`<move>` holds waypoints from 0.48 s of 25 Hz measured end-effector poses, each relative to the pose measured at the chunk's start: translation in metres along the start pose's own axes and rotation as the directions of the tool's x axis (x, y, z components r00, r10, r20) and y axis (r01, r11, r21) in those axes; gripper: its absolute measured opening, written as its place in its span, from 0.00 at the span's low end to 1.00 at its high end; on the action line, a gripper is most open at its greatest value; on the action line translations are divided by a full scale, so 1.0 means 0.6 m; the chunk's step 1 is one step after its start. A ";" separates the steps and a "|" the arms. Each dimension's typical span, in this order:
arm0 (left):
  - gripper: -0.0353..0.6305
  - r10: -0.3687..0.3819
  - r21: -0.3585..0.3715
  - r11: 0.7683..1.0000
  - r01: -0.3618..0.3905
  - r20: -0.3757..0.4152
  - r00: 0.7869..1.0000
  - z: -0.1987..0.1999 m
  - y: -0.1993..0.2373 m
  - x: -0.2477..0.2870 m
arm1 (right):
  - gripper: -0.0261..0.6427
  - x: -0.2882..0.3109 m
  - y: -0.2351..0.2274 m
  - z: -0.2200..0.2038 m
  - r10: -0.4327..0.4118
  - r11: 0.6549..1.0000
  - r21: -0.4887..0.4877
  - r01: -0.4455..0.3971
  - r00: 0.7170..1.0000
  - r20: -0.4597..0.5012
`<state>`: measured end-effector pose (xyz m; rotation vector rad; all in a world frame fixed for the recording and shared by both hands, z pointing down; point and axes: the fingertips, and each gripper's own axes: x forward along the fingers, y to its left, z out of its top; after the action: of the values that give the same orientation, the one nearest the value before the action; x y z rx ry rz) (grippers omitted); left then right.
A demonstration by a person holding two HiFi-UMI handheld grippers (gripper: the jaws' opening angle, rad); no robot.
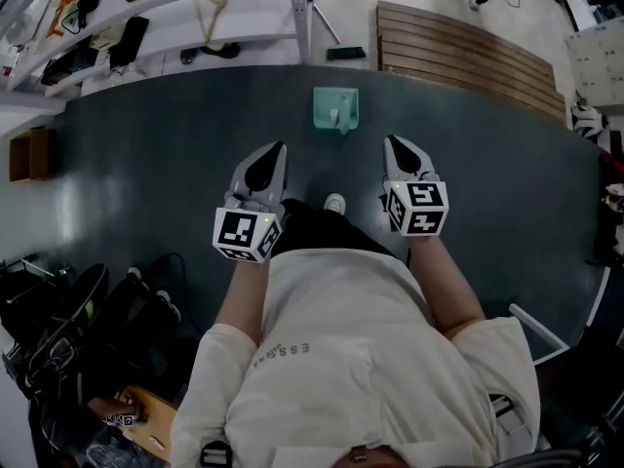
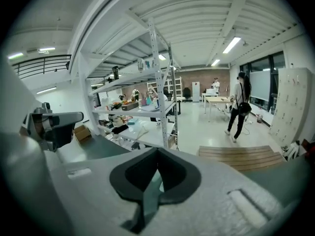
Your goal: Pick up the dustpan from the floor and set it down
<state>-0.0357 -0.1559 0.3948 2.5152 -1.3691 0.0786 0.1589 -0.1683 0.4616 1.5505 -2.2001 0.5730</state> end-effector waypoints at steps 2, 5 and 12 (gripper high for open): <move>0.08 -0.009 -0.010 1.000 0.009 -0.008 1.000 -0.010 0.011 0.025 | 0.03 0.030 -0.008 -0.012 -0.010 1.000 0.022 0.011 0.999 -0.034; 0.08 -0.022 -0.005 1.000 0.022 -0.030 0.999 -0.028 0.035 0.067 | 0.03 0.075 -0.013 -0.019 -0.023 0.998 0.051 0.028 0.996 -0.083; 0.08 -0.104 -0.028 0.994 0.103 -0.051 0.993 -0.060 0.107 0.171 | 0.03 0.212 -0.023 -0.050 -0.086 0.993 0.055 0.101 0.968 -0.236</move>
<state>-0.0295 -0.2629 0.4611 2.5399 -1.2105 0.1048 0.1346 -0.2567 0.5559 1.5250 -1.9410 0.7638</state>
